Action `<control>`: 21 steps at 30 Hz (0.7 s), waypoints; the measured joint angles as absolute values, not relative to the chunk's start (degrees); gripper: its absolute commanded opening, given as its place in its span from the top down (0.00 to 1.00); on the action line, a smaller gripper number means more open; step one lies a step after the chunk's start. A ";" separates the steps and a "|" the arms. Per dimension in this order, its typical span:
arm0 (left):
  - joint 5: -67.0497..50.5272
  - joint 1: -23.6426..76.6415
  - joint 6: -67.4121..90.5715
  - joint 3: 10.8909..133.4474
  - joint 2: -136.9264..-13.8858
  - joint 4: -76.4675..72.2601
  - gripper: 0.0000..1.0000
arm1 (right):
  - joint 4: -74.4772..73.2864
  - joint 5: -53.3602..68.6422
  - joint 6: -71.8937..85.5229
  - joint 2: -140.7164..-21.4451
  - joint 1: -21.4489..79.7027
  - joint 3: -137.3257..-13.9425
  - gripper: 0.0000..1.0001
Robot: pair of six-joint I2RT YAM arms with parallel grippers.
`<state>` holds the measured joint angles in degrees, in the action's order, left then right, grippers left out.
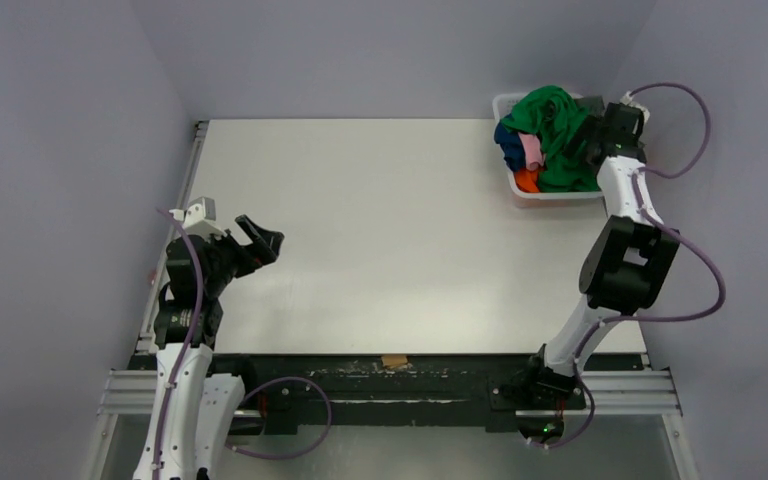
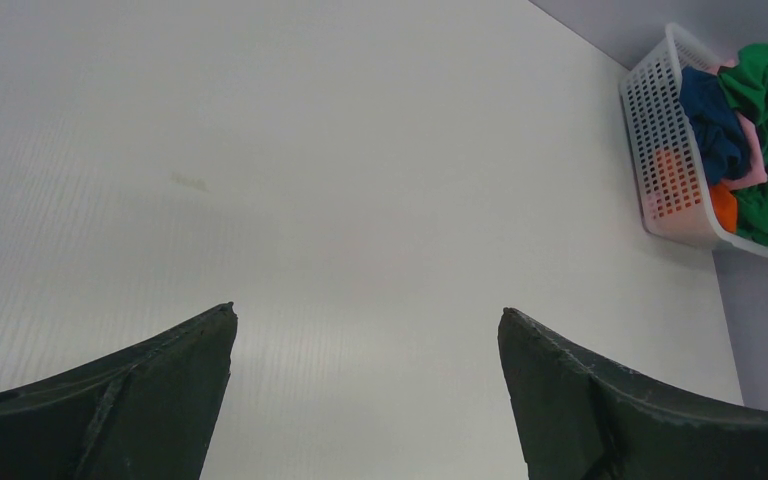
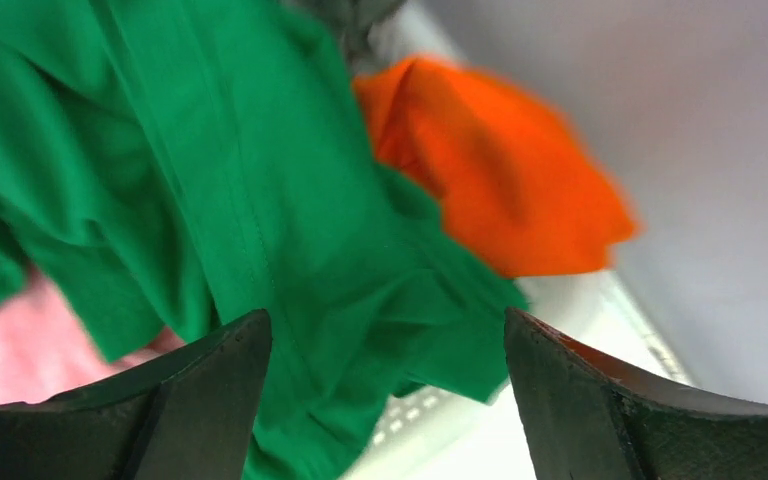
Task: Fold and stack the t-shirts
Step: Grab crumpled tshirt from bin with the right arm
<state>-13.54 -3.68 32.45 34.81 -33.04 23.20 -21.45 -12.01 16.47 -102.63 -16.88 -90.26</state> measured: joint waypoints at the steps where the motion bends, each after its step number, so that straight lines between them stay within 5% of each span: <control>1: -13.56 -3.68 32.45 34.79 -33.04 23.20 0.00 | -21.30 -10.35 16.75 -105.38 -16.62 -90.48 0.22; 4: -13.58 -3.68 32.45 34.79 -33.04 23.20 0.00 | -21.50 -5.65 17.41 -112.79 -16.03 -92.36 0.35; 8: -13.58 -3.68 32.45 34.79 -33.04 23.20 0.00 | -21.50 -1.17 18.17 -117.82 -16.05 -95.18 1.00; 21: -14.09 -3.68 32.45 34.79 -32.32 23.24 0.00 | -23.35 -0.49 20.80 -98.70 -16.12 -94.85 1.00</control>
<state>-14.09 -3.68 32.45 34.79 -32.32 23.24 -23.35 -0.49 20.80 -98.70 -16.12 -94.85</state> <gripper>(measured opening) 0.998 0.101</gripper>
